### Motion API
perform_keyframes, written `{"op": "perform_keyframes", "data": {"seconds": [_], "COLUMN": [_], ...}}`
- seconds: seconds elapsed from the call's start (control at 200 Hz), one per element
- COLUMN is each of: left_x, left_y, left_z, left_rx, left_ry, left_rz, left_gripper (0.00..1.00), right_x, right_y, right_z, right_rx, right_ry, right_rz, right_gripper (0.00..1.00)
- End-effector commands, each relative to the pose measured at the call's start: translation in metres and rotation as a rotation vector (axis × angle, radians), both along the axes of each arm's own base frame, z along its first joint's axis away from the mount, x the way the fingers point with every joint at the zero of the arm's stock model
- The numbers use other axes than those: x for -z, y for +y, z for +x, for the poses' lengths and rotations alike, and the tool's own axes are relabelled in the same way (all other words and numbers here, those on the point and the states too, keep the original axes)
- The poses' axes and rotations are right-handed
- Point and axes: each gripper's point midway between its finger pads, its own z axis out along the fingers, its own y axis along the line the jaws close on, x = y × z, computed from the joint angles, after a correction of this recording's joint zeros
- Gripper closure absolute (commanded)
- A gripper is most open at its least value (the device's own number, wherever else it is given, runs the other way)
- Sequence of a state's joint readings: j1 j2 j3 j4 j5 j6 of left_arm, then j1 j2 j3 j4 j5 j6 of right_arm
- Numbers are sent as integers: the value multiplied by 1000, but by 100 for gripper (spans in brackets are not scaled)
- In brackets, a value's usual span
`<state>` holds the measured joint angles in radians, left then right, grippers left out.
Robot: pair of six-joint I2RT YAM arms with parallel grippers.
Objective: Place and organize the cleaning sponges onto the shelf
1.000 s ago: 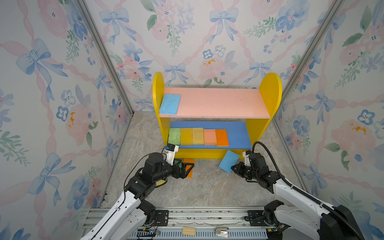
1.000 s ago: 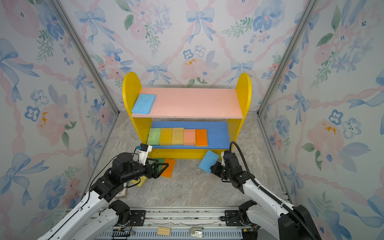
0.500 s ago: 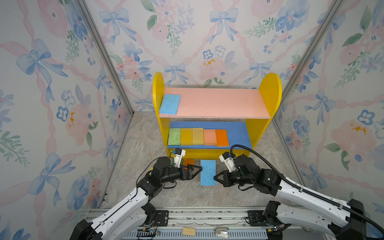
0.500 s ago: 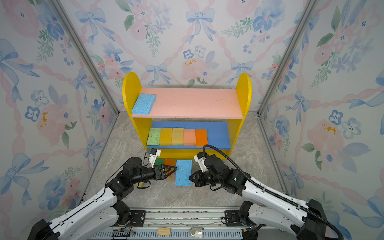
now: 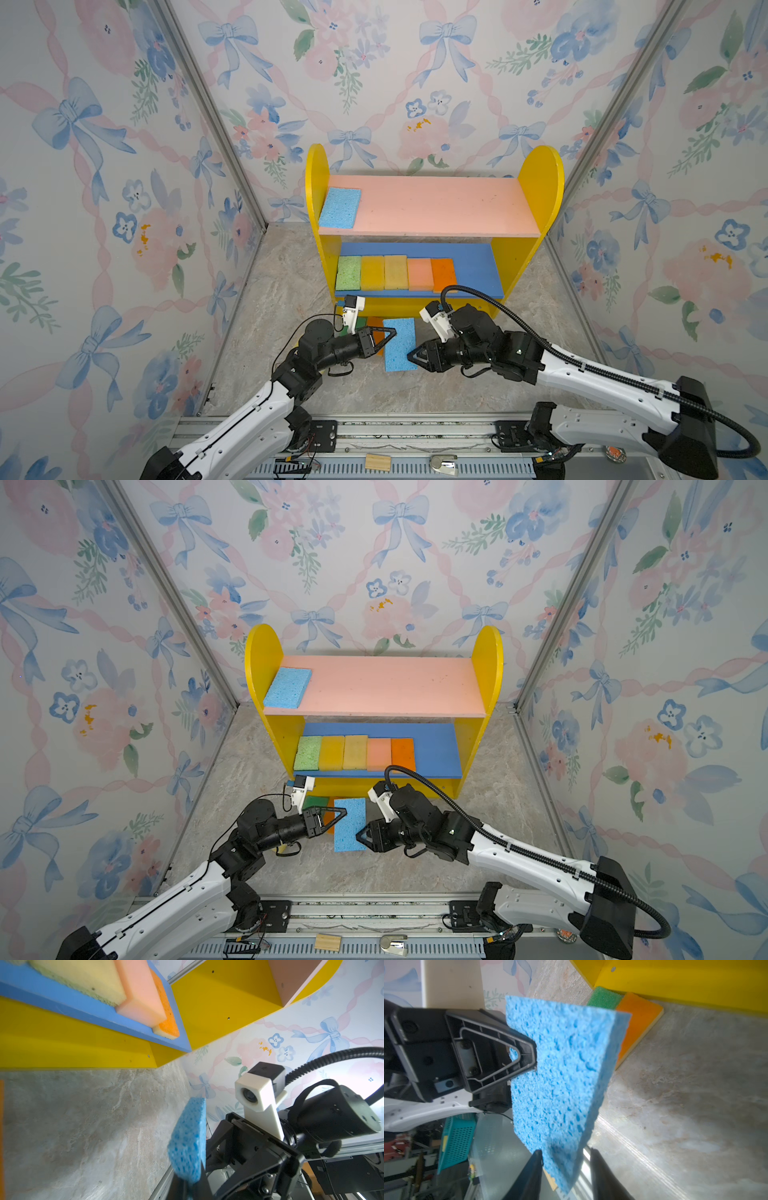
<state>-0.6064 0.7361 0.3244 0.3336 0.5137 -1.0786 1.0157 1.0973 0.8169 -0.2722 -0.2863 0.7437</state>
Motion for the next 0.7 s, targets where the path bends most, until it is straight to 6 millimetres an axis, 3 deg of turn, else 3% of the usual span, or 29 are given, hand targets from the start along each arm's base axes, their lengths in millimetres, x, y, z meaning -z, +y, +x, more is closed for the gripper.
{"op": "perform_keyframes", "data": {"seconds": [0.0, 0.275, 0.595, 0.695], "left_x": [-16, -51, -50, -49], "left_y": [4, 15, 16, 16], "left_z": [5, 11, 9, 10], "left_rx": [-29, -57, -47, -51], "left_ry": [-16, -34, -26, -23], "left_rz": [-63, -169, -180, -179], "left_gripper": [100, 100, 100, 100], "right_x": [-13, -26, -42, -44], "right_y": [1, 6, 6, 5], "right_z": [-1, -6, -3, -1], "right_rx": [-1, -25, -6, 2], "right_ry": [19, 58, 36, 32], "right_rz": [95, 200, 255, 243], "right_gripper": [44, 42, 60, 71]}}
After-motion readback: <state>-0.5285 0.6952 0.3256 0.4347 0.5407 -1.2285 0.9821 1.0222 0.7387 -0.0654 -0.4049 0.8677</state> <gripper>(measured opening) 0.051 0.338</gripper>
